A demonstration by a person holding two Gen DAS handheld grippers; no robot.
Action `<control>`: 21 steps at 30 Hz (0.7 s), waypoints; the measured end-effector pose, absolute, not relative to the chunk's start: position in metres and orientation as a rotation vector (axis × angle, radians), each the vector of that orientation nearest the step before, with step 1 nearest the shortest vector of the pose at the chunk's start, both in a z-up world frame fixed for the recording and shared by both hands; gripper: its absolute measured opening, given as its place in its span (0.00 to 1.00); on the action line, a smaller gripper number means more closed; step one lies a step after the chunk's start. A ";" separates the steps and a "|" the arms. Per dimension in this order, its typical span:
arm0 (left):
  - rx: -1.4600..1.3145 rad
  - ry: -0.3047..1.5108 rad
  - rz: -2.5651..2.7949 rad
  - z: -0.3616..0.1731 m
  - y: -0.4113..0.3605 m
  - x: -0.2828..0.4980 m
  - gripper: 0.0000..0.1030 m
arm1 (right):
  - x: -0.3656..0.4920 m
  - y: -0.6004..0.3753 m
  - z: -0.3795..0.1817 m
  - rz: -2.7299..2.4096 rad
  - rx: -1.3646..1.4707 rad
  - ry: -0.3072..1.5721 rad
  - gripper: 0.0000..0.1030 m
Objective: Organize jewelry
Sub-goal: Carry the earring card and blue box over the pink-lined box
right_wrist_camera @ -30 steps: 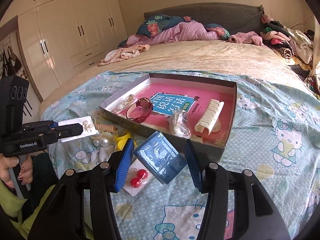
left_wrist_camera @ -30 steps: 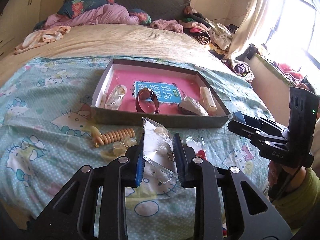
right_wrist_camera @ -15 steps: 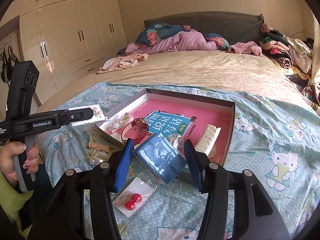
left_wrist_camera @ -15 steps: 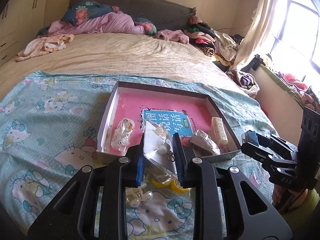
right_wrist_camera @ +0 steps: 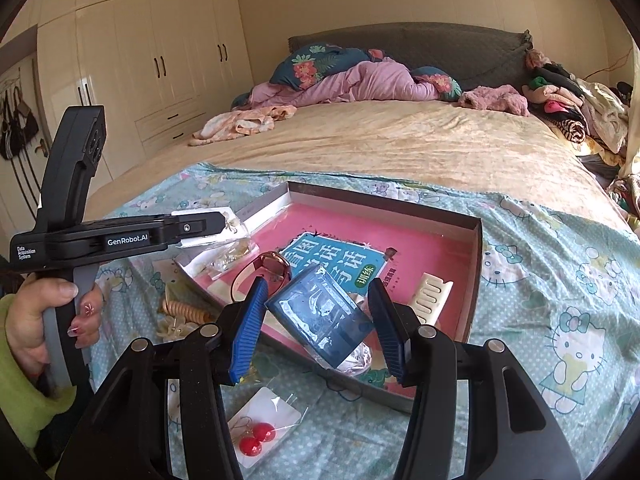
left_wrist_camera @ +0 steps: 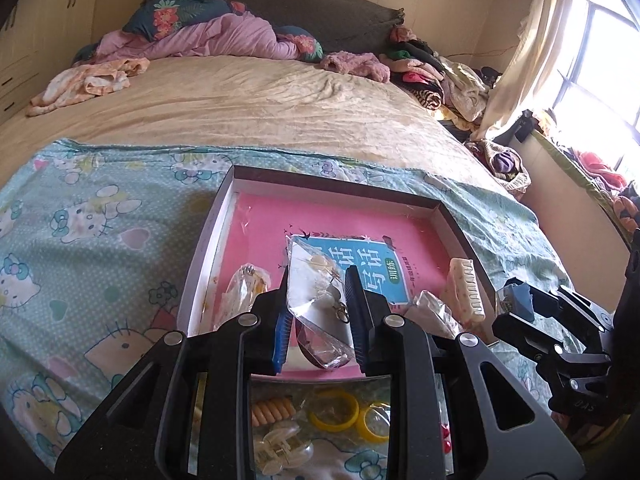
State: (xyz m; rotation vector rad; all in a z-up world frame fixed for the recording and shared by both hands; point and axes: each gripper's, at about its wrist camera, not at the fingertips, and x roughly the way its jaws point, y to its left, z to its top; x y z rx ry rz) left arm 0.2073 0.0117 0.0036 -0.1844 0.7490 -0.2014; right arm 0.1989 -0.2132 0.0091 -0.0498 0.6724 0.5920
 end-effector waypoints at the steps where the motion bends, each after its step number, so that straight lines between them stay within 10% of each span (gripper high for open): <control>1: -0.185 0.752 -0.200 0.001 0.011 0.209 0.17 | 0.201 -0.212 0.008 0.590 -0.051 0.675 0.49; 21: -0.207 0.794 -0.205 -0.024 0.013 0.235 0.17 | 0.251 -0.189 -0.013 0.558 -0.104 0.715 0.49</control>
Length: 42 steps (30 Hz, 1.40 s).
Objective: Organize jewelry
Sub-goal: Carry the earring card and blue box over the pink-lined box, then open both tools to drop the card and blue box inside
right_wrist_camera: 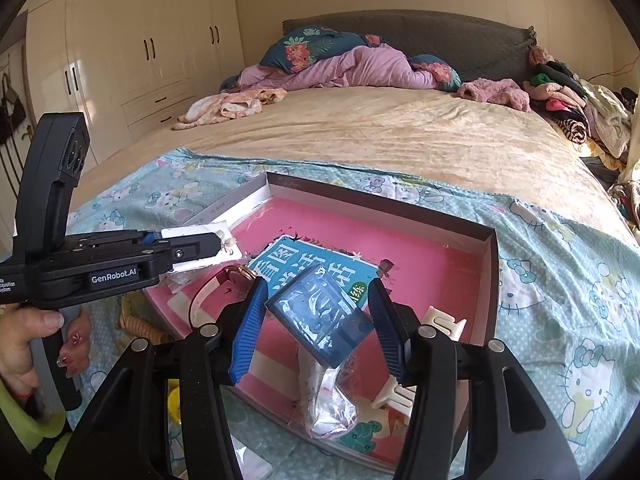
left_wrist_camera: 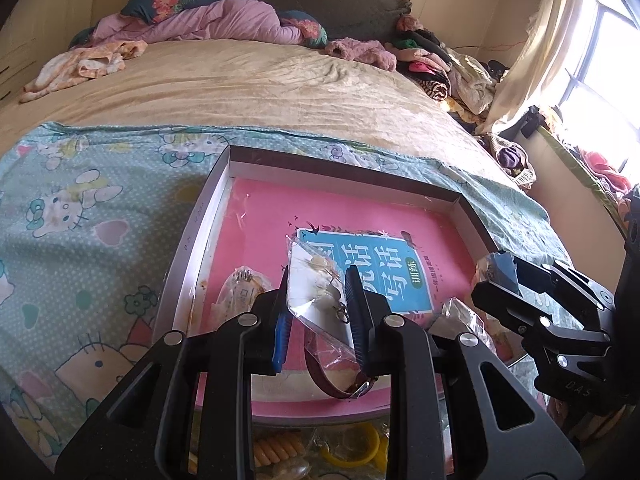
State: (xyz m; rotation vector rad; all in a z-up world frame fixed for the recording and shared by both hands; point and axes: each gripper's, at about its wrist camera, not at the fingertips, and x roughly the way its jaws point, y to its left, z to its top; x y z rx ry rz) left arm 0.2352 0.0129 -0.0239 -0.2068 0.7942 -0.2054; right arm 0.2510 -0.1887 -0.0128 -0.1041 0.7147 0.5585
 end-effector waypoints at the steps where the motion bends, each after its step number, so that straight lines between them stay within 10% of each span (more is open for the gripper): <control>1: -0.205 0.794 -0.206 -0.025 0.013 0.235 0.17 | 0.254 -0.188 -0.013 0.557 -0.108 0.714 0.49; 10: -0.201 0.805 -0.208 -0.030 0.014 0.236 0.18 | 0.277 -0.178 -0.027 0.533 -0.131 0.748 0.49; 30: -0.181 0.782 -0.187 -0.017 0.022 0.218 0.61 | 0.281 -0.174 -0.038 0.510 -0.119 0.806 0.50; 42: -0.179 0.748 -0.151 -0.002 0.025 0.197 0.88 | 0.254 -0.191 -0.013 0.506 -0.071 0.741 0.78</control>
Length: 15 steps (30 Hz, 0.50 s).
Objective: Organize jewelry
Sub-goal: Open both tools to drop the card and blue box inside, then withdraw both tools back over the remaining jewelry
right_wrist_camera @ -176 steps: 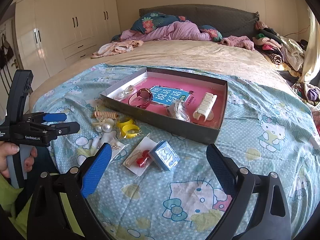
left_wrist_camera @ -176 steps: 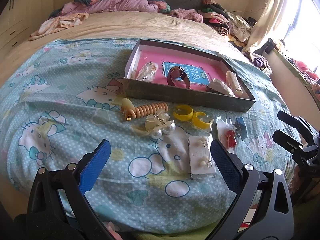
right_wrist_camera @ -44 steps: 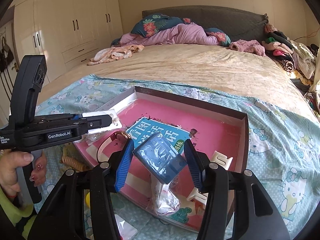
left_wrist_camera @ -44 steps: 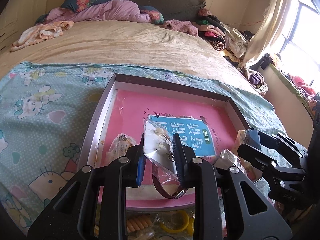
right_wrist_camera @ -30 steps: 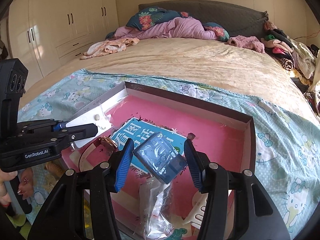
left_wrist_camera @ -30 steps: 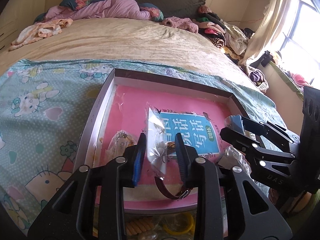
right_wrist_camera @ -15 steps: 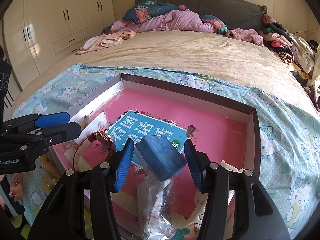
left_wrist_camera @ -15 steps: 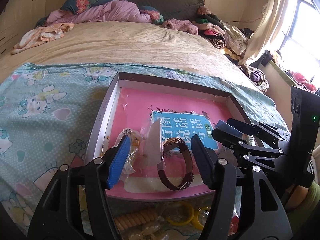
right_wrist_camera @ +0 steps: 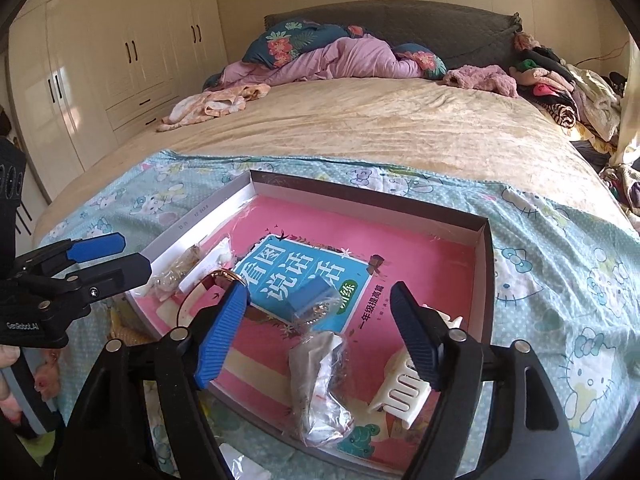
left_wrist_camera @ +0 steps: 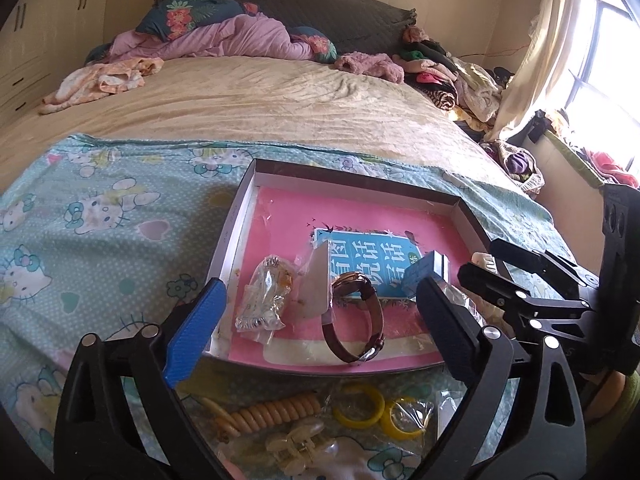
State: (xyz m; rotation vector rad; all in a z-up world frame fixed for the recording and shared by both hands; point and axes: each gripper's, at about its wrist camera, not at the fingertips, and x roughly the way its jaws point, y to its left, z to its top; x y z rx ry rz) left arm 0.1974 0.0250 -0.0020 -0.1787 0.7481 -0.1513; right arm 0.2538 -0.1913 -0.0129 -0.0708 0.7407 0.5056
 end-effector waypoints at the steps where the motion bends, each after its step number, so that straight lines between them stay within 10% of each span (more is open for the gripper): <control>1: -0.182 0.746 -0.151 0.000 0.026 0.195 0.89 | 0.249 -0.193 -0.009 0.505 -0.067 0.728 0.80; 15: -0.176 0.693 -0.143 0.022 0.026 0.165 0.91 | 0.202 -0.205 0.025 0.531 -0.052 0.647 0.87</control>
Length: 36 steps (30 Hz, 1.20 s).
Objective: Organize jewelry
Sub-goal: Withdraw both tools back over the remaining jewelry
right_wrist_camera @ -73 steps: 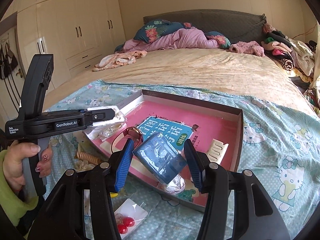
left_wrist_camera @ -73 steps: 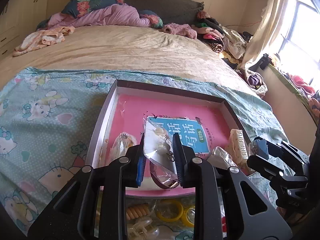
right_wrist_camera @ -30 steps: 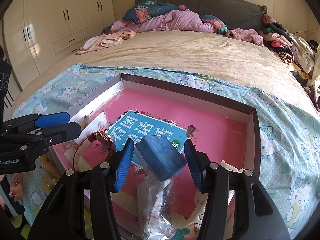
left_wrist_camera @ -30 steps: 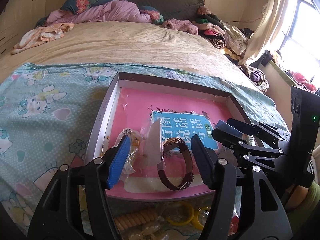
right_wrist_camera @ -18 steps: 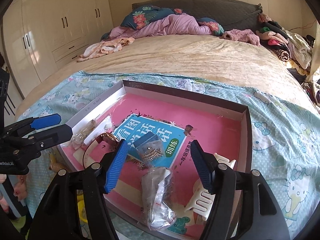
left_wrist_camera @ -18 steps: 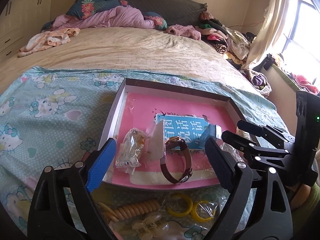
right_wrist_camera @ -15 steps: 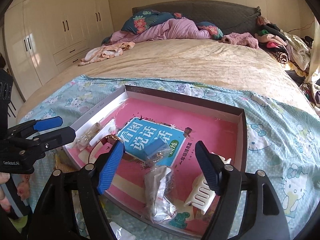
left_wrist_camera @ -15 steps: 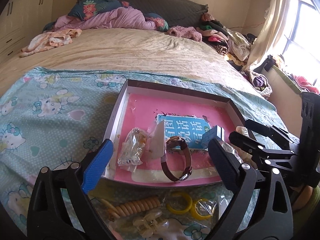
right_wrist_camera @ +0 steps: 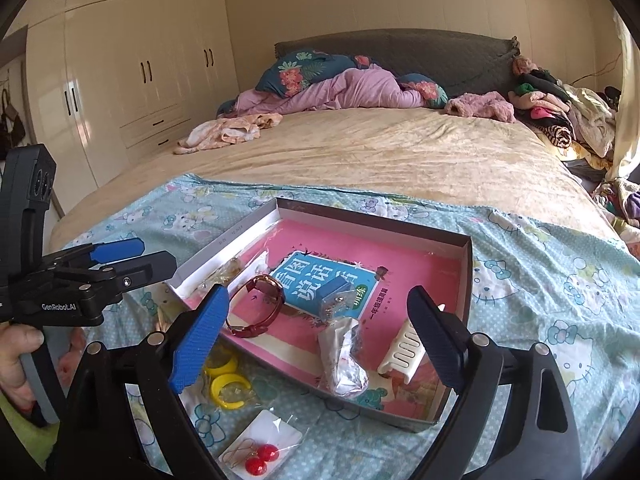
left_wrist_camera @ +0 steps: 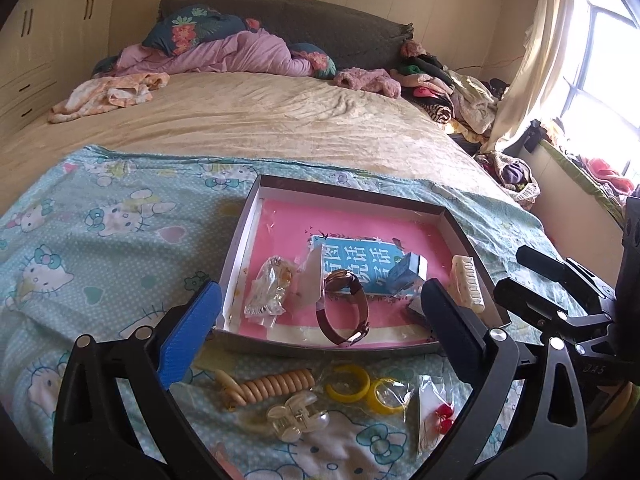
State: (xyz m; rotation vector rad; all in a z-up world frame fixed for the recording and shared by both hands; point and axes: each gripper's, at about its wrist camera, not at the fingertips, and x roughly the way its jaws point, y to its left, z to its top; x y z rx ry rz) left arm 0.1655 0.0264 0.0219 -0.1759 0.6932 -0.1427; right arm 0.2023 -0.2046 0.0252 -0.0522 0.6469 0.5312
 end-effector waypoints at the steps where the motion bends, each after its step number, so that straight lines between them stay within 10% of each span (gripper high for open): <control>1: -0.174 0.689 -0.142 0.023 0.026 0.163 0.91 | 0.199 -0.205 0.027 0.533 -0.052 0.644 0.87; 36: -0.162 0.720 -0.049 0.013 0.057 0.109 0.91 | 0.135 -0.197 0.015 0.595 -0.097 0.706 0.87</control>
